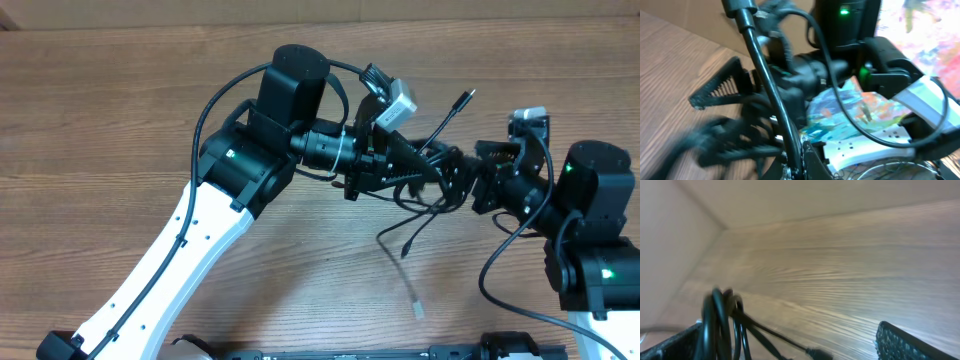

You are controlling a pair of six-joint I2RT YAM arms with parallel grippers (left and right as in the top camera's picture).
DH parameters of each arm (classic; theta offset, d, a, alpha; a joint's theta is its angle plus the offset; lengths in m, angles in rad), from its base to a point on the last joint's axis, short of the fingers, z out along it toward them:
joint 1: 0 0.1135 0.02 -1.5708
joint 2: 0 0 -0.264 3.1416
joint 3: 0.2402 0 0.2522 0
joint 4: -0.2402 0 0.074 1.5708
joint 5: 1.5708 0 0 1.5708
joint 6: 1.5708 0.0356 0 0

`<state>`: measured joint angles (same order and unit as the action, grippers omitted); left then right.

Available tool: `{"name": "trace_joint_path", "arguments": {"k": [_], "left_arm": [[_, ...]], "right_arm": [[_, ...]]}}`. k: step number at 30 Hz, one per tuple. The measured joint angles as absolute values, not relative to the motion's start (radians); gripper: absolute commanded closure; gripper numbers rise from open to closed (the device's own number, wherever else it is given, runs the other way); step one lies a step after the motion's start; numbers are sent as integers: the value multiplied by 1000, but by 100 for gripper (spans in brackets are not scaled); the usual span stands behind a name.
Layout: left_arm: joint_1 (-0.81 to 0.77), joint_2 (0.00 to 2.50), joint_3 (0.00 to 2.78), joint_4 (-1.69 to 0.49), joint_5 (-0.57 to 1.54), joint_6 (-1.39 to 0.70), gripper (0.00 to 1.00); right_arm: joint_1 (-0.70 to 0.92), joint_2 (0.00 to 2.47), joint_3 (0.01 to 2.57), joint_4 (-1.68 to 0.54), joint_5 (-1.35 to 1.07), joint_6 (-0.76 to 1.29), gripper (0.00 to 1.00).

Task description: Untangle cables

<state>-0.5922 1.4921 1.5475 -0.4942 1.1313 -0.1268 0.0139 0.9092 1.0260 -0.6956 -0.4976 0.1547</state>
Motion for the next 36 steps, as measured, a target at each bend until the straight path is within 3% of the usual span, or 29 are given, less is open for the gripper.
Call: {"name": "trace_joint_path", "arguments": {"k": [6, 22, 36], "left_arm": [[-592, 1492, 1547, -490, 1242, -127, 96], [-573, 1504, 1546, -418, 1355, -128, 96], [-522, 1412, 1542, -316, 1498, -140, 96]], "right_arm": [[15, 959, 1026, -695, -371, 232, 0], [29, 1027, 1033, -781, -304, 263, 0], [13, 1069, 1027, -929, 33, 282, 0]]}}
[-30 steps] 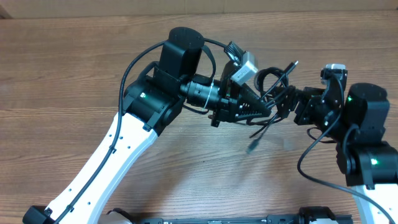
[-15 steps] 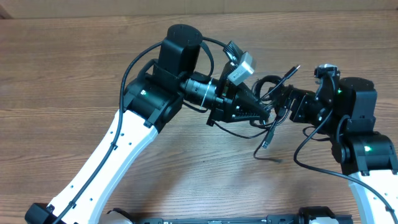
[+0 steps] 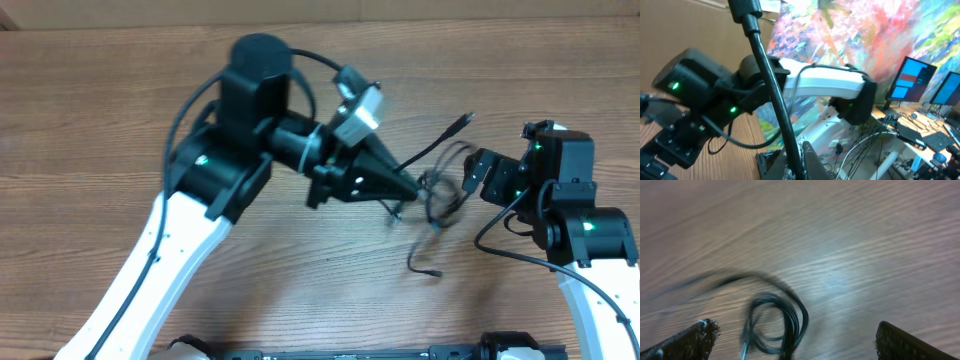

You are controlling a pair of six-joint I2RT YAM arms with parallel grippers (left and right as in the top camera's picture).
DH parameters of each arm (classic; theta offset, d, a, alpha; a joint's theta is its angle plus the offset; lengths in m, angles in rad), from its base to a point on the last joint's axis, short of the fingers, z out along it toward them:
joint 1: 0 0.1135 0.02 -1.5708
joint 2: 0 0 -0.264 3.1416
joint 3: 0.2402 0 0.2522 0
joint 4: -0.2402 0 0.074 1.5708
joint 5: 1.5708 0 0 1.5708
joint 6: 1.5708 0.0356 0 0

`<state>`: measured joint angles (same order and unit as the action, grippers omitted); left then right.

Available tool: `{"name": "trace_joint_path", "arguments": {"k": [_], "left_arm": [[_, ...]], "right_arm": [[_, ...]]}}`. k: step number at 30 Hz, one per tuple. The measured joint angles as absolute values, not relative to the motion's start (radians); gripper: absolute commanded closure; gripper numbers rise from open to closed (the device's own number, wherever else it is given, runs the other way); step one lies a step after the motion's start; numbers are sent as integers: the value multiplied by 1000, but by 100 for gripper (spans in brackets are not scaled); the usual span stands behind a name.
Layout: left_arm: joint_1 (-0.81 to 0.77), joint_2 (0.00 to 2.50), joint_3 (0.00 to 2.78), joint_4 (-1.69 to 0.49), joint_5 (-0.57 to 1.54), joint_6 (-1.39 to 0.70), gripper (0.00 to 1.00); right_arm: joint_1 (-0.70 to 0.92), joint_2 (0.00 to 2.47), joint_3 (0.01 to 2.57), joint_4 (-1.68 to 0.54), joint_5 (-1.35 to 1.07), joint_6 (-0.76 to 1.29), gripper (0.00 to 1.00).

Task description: Untangle cables

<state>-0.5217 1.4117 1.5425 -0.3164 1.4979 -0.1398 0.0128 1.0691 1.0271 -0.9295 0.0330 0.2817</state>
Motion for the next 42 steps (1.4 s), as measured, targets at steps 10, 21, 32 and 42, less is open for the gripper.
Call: {"name": "trace_joint_path", "arguments": {"k": [10, 21, 32, 42], "left_arm": [[-489, 1388, 1546, -336, 1528, -158, 96], [-489, 1388, 1554, -783, 1124, -126, 96], [-489, 1449, 1557, -1266, 360, -97, 32], [-489, 1602, 1544, -1317, 300, -105, 18]], "right_arm": [[13, 1069, 1027, -950, 84, 284, 0], [13, 1069, 1027, -967, 36, 285, 0], [13, 1069, 1027, -965, 26, 285, 0], [13, 1069, 1027, -970, -8, 285, 0]]}}
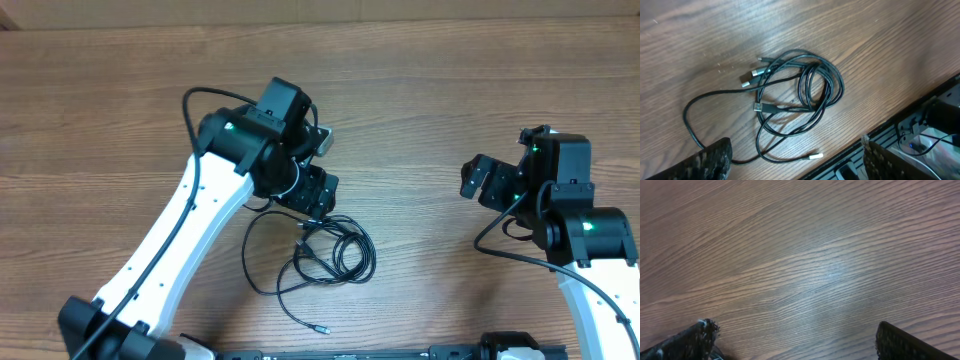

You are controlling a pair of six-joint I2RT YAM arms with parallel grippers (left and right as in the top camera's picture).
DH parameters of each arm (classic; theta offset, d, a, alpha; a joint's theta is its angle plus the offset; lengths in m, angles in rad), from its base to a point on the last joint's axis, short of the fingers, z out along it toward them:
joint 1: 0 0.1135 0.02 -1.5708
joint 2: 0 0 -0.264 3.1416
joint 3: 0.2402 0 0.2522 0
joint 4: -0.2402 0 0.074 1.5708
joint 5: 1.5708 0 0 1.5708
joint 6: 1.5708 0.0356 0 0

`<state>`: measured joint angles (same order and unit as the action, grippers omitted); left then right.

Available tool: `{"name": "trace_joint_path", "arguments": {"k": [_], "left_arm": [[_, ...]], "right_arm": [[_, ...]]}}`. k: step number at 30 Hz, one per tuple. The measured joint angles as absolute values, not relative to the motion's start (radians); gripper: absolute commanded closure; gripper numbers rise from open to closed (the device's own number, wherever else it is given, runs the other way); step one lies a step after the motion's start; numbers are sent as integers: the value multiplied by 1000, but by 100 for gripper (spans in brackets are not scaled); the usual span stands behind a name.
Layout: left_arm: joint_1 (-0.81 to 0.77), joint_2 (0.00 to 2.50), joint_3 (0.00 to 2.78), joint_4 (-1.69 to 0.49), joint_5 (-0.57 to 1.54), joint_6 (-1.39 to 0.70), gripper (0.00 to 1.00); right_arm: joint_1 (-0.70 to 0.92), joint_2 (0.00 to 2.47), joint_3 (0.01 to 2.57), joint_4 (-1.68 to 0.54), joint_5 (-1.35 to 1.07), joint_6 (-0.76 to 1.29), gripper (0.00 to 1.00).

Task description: Untangle cables

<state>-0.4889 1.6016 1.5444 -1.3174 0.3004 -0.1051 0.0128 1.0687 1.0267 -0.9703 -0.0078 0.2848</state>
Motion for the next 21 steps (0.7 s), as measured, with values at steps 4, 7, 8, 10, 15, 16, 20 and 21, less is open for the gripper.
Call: {"name": "trace_joint_path", "arguments": {"k": [4, 7, 8, 10, 15, 16, 20, 21], "left_arm": [[-493, 1647, 1514, -1317, 318, -92, 24], [-522, 1675, 1482, -1305, 347, -48, 23], [-538, 1684, 1470, -1298, 356, -33, 21], [-575, 1693, 1443, -1270, 372, 1, 19], [-657, 1695, 1361, -1140, 391, 111, 19], [-670, 1695, 1344, -1109, 393, 136, 19], [-718, 1696, 1285, -994, 392, 263, 17], [-727, 1696, 1273, -972, 388, 296, 16]], "right_arm": [[13, 1069, 1027, -982, -15, 284, 0], [13, 1069, 1027, -981, -19, 284, 0], [13, 1069, 1027, -981, -19, 284, 0], [13, 1069, 1027, -981, -19, 284, 0], [13, 1069, 1027, -980, -19, 275, 0], [13, 1069, 1027, -981, -20, 272, 0], [13, 1069, 1027, -981, -19, 264, 0], [13, 1069, 1027, -981, -20, 264, 0]]}}
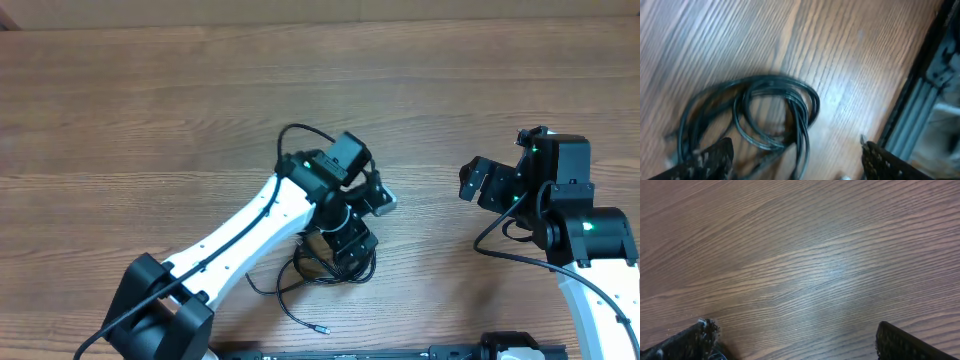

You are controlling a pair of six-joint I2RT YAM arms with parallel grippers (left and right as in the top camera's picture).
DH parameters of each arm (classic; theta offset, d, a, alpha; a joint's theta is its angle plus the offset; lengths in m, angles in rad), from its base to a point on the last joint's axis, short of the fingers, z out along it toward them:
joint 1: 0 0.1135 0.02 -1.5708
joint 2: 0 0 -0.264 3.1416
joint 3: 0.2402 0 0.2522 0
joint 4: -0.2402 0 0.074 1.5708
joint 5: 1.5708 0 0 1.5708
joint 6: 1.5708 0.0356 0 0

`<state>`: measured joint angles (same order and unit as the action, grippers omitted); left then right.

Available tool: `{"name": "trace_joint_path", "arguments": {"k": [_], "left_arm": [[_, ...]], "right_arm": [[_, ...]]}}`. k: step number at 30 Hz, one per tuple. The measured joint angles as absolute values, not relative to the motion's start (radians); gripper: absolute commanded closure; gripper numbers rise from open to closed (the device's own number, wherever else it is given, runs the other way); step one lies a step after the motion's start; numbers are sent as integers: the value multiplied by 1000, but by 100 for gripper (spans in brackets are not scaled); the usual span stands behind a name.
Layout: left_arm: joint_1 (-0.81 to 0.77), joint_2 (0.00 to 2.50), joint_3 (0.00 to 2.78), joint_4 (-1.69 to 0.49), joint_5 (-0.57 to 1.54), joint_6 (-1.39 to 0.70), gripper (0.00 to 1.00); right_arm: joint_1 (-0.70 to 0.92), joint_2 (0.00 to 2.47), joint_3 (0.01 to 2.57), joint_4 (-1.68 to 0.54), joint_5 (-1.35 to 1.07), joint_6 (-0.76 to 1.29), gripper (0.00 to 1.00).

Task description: Untangle cables

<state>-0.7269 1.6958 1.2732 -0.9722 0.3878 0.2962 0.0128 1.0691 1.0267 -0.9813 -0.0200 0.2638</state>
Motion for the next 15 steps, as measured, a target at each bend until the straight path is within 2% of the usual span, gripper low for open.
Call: {"name": "trace_joint_path", "arguments": {"k": [3, 8, 12, 15], "left_arm": [[-750, 1696, 1240, -904, 350, 365, 7], [-753, 1699, 1215, -829, 275, 446, 0], [-753, 1709, 1213, -788, 250, 511, 1], [-753, 1731, 1213, -753, 242, 540, 6]], "right_arm": [[13, 1069, 1027, -986, -20, 262, 0], [13, 1069, 1027, -987, -20, 261, 0], [13, 1069, 1027, -987, -22, 261, 0], [13, 1069, 1027, -987, -22, 261, 0]]}}
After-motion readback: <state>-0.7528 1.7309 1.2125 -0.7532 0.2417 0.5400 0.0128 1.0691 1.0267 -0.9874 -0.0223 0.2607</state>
